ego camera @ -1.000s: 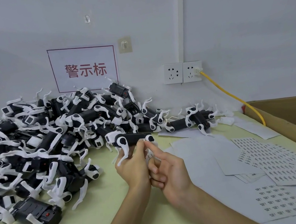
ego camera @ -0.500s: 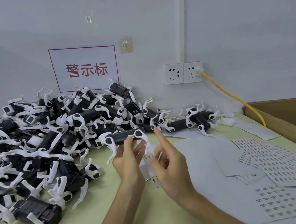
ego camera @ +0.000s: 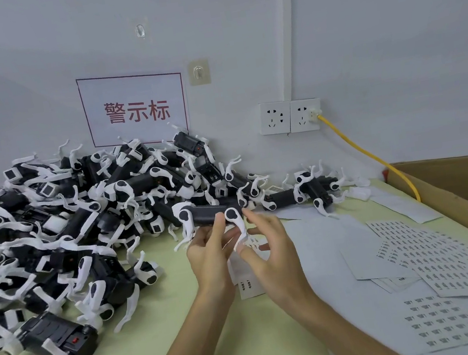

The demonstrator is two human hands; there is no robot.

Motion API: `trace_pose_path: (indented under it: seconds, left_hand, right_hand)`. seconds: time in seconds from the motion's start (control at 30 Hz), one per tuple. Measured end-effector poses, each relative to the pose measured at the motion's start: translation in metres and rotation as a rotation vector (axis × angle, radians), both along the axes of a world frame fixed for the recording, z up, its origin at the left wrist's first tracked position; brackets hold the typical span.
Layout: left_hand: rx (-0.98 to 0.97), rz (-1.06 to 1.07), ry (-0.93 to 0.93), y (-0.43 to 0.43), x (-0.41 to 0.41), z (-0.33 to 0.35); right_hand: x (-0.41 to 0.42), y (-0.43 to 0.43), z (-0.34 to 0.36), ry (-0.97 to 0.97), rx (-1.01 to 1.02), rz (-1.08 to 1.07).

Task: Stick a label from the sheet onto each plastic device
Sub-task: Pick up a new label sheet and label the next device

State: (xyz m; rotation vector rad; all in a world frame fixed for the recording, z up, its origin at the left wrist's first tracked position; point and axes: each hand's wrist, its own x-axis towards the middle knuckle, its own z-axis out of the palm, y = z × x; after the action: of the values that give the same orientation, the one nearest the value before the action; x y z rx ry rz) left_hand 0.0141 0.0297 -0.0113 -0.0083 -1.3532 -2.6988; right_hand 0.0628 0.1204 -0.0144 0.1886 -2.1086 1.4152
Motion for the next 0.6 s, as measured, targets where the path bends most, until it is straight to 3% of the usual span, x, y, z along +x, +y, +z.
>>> trace_pose_path:
  seconds: [0.1, 0.27, 0.4, 0.6]
  left_hand:
    - [-0.05, 0.029, 0.001, 0.001, -0.001, -0.002]
    - [-0.183, -0.059, 0.17, 0.009, 0.007, -0.004]
    - [-0.13, -0.066, 0.073, 0.01, 0.007, -0.001]
    - [-0.252, -0.151, 0.232, 0.01, 0.009, -0.001]
  right_hand:
    - [0.0, -0.001, -0.002, 0.013, -0.023, -0.007]
    - [-0.003, 0.007, 0.002, -0.011, -0.091, -0.015]
    - [-0.004, 0.007, 0.002, -0.016, -0.126, -0.021]
    - [-0.007, 0.01, 0.0, -0.039, -0.104, -0.008]
